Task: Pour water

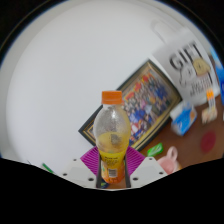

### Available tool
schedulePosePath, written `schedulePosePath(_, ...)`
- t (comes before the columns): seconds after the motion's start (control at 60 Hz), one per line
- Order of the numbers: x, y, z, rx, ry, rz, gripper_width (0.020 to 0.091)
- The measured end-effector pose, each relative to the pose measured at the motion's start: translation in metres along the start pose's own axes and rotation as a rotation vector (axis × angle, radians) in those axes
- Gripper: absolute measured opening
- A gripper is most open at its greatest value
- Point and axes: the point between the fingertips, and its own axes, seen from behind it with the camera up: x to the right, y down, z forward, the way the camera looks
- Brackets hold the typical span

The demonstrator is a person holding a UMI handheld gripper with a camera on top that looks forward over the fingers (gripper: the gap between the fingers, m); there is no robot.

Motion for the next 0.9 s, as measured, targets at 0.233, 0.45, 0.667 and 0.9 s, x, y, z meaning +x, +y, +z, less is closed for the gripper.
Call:
schedulePosePath(0.233,0.095,-0.081,-0.029,0.081,0.205,-0.56,0.0325)
schedulePosePath(0.45,0.238,-0.08,-0.035,-0.009,0.393,-0.706,0.0325)
schedulePosePath(0.667,0.314,-0.05,-0.04,-0.071,0.441,-0.685,0.0332)
schedulePosePath(0.9,0.312,-0.047,-0.043,-0.016,0.431,-0.74,0.0372)
